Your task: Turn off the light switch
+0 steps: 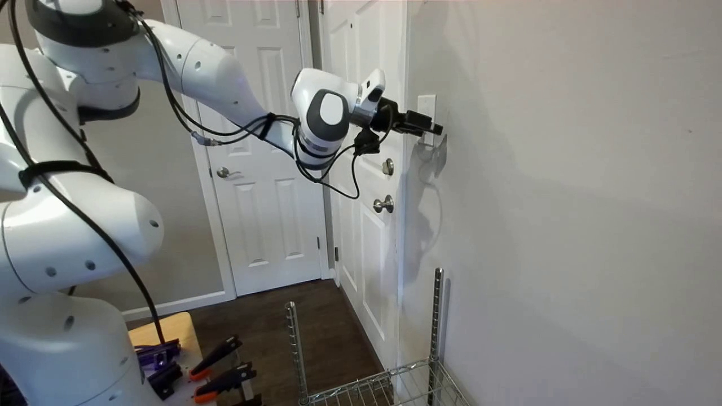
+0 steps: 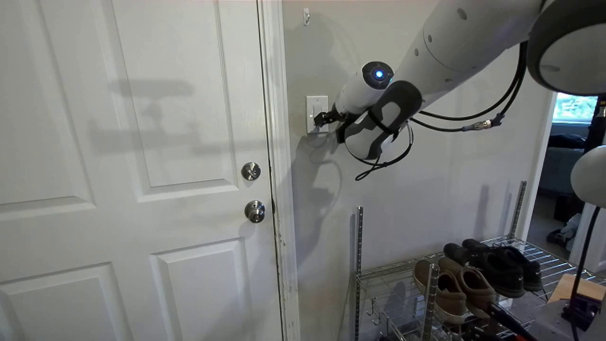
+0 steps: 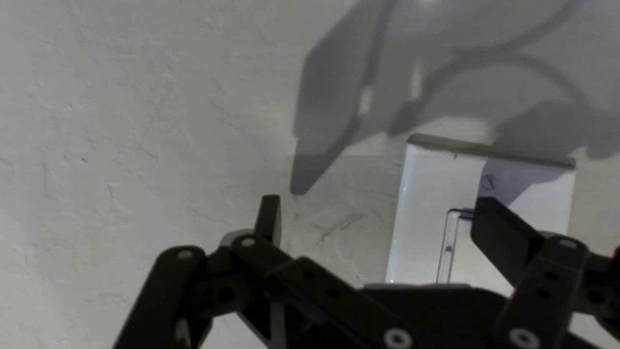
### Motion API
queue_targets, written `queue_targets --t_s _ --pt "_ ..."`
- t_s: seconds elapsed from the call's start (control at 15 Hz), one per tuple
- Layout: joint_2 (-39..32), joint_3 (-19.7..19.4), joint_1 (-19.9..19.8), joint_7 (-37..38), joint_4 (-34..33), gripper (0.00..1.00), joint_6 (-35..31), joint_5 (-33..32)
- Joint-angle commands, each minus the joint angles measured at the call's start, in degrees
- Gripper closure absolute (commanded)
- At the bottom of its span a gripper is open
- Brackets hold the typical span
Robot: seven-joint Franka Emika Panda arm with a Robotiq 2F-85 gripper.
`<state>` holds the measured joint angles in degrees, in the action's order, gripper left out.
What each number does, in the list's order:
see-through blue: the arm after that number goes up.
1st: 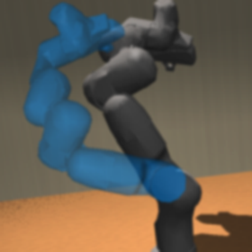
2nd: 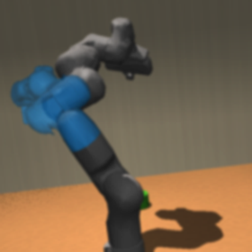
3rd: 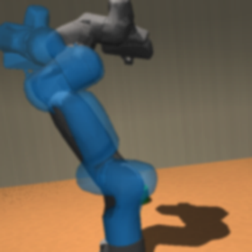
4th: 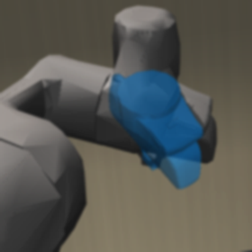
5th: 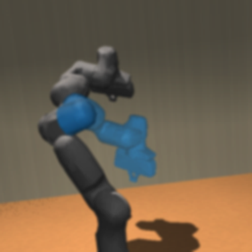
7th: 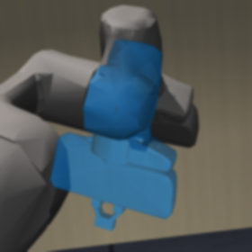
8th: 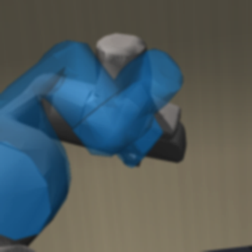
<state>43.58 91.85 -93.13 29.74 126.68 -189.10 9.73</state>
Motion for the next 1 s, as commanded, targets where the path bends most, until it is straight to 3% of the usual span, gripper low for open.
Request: queue_targets --t_s 0.0,0.2,0.27,0.93 --pt "-1.02 2.78 -3.76 -3.43 -2.50 0.00 0.59 1.12" --pt "-1.27 3.97 -5.46 -3.84 -4.09 0.00 0.56 1.04" --pt "0.12 3.28 -3.46 -2.65 -2.68 0.00 0.20 2.51" --pt "0.12 3.82 -4.14 -2.83 -3.19 0.00 0.23 2.48"
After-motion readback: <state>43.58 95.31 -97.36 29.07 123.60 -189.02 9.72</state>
